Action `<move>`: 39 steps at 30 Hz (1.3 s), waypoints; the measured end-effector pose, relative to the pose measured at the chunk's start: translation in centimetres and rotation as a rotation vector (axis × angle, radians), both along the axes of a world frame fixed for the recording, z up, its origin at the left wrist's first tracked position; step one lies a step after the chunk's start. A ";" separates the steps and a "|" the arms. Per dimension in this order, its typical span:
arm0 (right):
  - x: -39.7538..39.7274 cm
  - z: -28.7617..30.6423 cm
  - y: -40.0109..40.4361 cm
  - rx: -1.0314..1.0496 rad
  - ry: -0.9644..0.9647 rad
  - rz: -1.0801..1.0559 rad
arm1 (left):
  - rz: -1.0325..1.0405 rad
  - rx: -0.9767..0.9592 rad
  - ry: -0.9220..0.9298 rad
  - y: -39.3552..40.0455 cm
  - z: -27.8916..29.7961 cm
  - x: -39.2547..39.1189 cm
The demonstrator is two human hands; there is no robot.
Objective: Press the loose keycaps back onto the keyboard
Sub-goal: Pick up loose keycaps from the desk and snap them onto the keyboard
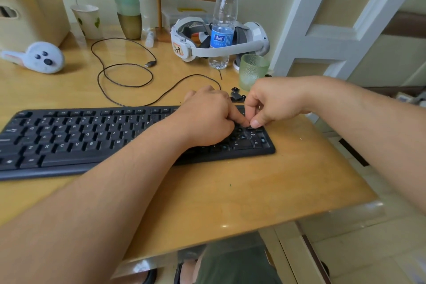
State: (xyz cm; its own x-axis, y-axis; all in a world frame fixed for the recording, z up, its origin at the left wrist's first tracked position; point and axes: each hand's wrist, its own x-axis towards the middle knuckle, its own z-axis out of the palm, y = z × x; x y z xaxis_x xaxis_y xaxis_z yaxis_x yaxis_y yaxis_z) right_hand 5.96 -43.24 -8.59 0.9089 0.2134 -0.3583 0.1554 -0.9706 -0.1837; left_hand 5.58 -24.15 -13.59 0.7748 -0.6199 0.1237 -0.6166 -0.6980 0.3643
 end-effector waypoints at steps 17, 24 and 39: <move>0.2 0.0 1.6 -0.085 0.013 -0.041 | 0.013 0.009 0.016 0.0 -0.2 0.1; 0.8 0.6 1.6 -0.097 0.026 -0.040 | 0.068 -0.114 -0.090 0.3 -0.1 0.4; 1.0 0.0 0.9 -0.109 -0.006 -0.018 | 0.216 -0.242 -0.078 0.8 0.0 1.0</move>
